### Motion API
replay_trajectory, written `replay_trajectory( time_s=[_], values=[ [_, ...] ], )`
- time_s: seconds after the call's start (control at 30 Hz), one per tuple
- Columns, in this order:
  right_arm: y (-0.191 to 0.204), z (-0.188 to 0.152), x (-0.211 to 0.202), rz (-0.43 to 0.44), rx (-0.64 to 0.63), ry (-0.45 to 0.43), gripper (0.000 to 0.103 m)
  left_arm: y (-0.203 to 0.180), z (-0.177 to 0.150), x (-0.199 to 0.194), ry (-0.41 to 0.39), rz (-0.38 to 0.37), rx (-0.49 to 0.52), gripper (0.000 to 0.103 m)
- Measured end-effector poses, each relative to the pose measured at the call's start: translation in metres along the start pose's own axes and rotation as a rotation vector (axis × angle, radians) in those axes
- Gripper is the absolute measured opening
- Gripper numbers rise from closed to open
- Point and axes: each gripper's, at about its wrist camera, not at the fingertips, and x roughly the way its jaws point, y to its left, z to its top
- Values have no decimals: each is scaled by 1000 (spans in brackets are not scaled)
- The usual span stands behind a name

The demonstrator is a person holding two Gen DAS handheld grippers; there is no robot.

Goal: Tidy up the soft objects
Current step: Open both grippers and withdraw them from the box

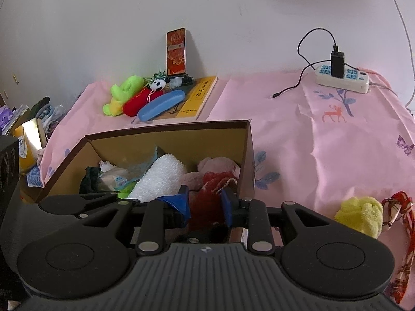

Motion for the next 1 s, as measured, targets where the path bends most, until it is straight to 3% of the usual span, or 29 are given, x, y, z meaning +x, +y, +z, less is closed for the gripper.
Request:
replay_trajectory(
  time_s=[0.23,1.0],
  values=[
    [0,-6,-14,-4,5,-16,10,0,-6,-11,32,75,-28,47],
    [0,-37,-64,-25,23,-76,10,-27,-29,-66,-3,233,-41,51]
  ],
)
